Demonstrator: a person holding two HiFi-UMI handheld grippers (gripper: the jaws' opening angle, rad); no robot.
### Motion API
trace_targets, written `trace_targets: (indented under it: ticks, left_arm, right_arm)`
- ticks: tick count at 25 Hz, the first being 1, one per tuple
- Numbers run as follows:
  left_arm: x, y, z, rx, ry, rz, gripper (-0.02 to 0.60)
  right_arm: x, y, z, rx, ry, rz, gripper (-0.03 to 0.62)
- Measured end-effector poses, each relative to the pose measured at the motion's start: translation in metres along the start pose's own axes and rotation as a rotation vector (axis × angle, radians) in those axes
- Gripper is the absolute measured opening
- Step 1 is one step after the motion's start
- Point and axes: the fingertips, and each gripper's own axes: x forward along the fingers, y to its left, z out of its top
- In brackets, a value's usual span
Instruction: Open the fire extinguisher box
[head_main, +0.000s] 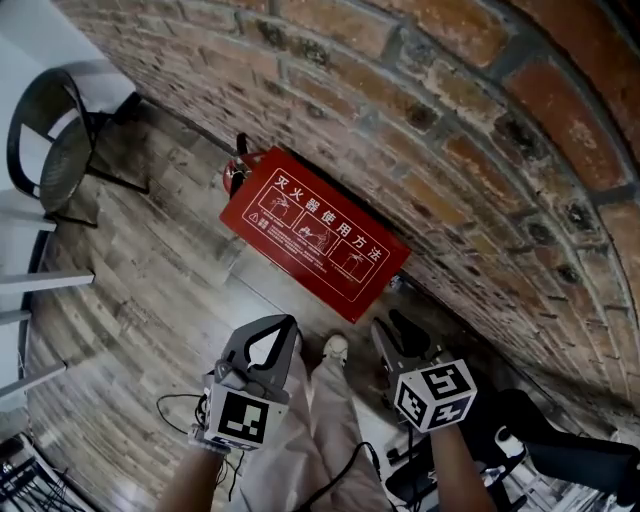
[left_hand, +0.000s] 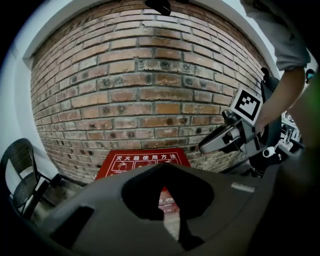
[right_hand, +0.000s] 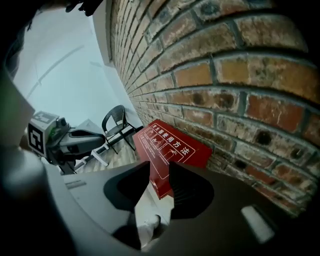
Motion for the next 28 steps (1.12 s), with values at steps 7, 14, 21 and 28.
trace_targets:
  ticks: [7, 14, 21, 28]
  left_arm:
    - [0.032, -0.007, -0.052, -0.006, 0.038, -0.015, -0.003]
    - [0.058, -0.006, -0.101, -0.030, 0.078, -0.015, -0.003]
    - [0.081, -0.014, -0.139, -0.052, 0.103, -0.034, -0.003]
    - [0.101, -0.017, -0.161, -0.105, 0.100, -0.037, -0.003]
  right_arm:
    - [0.042, -0.019, -0.035, 0.104, 0.025, 0.049, 0.187]
    - [0.074, -0.022, -0.062, 0.141, 0.052, 0.085, 0.246]
    - [0.092, -0.020, -0.080, 0.179, 0.053, 0.128, 0.296]
    - [0.104, -0.016, -0.083, 0.183, 0.013, 0.186, 0.310]
